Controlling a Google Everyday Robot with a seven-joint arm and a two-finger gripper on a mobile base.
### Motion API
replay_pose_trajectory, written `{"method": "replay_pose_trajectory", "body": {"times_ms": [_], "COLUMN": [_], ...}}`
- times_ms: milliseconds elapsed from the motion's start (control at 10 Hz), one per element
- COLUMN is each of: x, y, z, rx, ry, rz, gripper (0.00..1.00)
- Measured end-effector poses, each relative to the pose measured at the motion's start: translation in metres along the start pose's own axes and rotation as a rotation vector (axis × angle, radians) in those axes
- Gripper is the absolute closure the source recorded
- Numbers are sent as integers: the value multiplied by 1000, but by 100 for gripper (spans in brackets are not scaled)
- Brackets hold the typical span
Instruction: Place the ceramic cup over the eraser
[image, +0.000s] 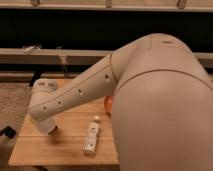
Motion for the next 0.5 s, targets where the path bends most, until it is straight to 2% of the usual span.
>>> {"method": "replay_pose_trajectory", "body": {"times_ms": [200,400,500], "x": [9,12,13], "y": [-11,-14,-14], "z": [22,36,42], "rx": [5,4,2], "ry": [22,36,42], "rz": [46,91,111], "gripper": [31,20,20]}}
